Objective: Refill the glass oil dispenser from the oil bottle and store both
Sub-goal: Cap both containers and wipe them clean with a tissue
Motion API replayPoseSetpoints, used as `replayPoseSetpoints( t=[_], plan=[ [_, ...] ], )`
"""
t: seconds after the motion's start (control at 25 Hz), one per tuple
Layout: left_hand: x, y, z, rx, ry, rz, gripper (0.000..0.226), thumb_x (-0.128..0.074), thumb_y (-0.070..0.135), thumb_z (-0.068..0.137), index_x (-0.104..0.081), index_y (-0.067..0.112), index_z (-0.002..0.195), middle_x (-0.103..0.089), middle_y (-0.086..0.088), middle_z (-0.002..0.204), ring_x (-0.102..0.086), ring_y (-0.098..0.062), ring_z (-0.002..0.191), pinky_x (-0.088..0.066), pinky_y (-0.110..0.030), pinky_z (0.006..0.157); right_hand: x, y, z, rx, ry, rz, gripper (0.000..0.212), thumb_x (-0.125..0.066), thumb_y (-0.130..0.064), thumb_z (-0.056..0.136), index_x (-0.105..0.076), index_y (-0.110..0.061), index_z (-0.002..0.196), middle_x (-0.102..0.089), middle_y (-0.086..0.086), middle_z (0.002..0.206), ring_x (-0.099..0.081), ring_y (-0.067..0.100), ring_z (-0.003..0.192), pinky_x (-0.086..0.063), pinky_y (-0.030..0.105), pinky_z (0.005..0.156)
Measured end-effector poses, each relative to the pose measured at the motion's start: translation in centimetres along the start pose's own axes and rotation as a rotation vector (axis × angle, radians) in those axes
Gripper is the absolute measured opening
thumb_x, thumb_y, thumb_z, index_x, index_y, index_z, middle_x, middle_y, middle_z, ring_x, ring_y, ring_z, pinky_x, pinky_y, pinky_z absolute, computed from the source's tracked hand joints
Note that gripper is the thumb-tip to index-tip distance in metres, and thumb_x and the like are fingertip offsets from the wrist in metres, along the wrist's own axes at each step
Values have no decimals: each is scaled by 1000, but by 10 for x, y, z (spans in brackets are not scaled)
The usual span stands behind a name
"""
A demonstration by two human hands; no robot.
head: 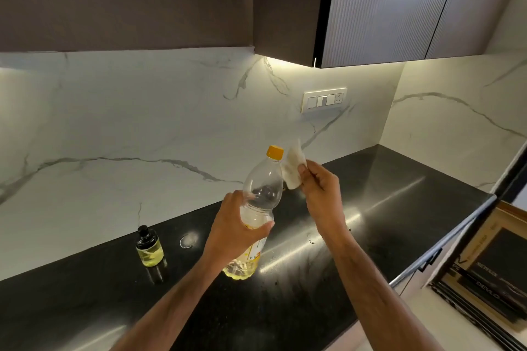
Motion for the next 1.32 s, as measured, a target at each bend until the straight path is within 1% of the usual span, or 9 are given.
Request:
replayPoseSetpoints(
  t=[0.12,0.2,0.28,0.44,0.56,0.76,1.0,1.2,1.32],
  plan=[
    [5,-1,0,-30,-13,74,65,-84,56,69,-40,41,114,-47,15,113,-54,2,99,-40,-6,71,6,-18,0,323,146,-147,30,-62,-6,101,-70,-11,129,-71,2,126,-68,5,114,-57,19,92],
    [6,1,-1,-53,-18,104,66,-84,58,68,-39,40,115,-46,14,113,-54,-2,95,-39,-5,70,3,-22,7,718,39,-603,42,-72,1,91,-70,-9,132,-63,11,141,-59,23,130,-56,32,102],
    [5,6,-1,-69,-18,139,69,-83,60,68,-39,38,117,-44,15,114,-54,-4,95,-39,-4,68,1,-17,10,903,-13,-967,51,-81,2,80,-71,-9,129,-64,15,138,-55,32,125,-59,41,90],
    [2,11,-6,-82,30,202,73,-81,64,67,-42,33,121,-43,14,113,-54,-5,91,-38,-3,66,-4,-22,0,756,-80,-993,45,-65,0,88,-67,-15,131,-55,5,120,-51,21,104,-54,37,82],
    [1,11,-11,-82,72,200,74,-81,64,65,-44,33,121,-45,14,112,-53,-2,89,-38,-2,66,-1,-27,-2,504,-142,-805,26,-58,-26,105,-61,-15,129,-47,-11,116,-52,4,95,-56,25,88],
    [6,7,-11,-136,-6,-69,60,-80,63,66,-46,45,113,-54,23,113,-55,2,110,-45,-8,83,7,-25,-9,725,-139,-502,33,-64,3,96,-73,-9,126,-59,8,119,-62,18,111,-54,24,96],
    [5,-4,-21,-73,-211,-601,66,-81,62,71,-57,29,123,-65,-5,122,-64,-33,116,-57,-35,90,15,-21,-8,-156,-143,566,16,-59,-5,100,-74,-10,102,-76,4,100,-72,23,100,-62,30,84],
    [-2,8,-24,-21,-396,-692,81,-81,60,73,-54,4,125,-68,-8,115,-67,-30,105,-56,-40,89,-8,-32,-5,-218,-239,504,18,-58,-9,101,-74,-9,109,-77,8,103,-71,26,102,-57,40,98],
    [-3,13,-27,-38,-424,-702,73,-78,60,75,-58,8,122,-70,2,111,-68,-24,103,-56,-35,87,-12,-32,-10,-240,-304,566,21,-53,-9,103,-73,-9,112,-77,8,104,-72,25,101,-57,38,98]
  ],
)
Point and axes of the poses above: each hand's wrist, its own z-axis towards the middle knuckle, its own x-axis out of the back of the hand, y = z × x, the point moved 2 cm from there along z, towards the middle knuckle
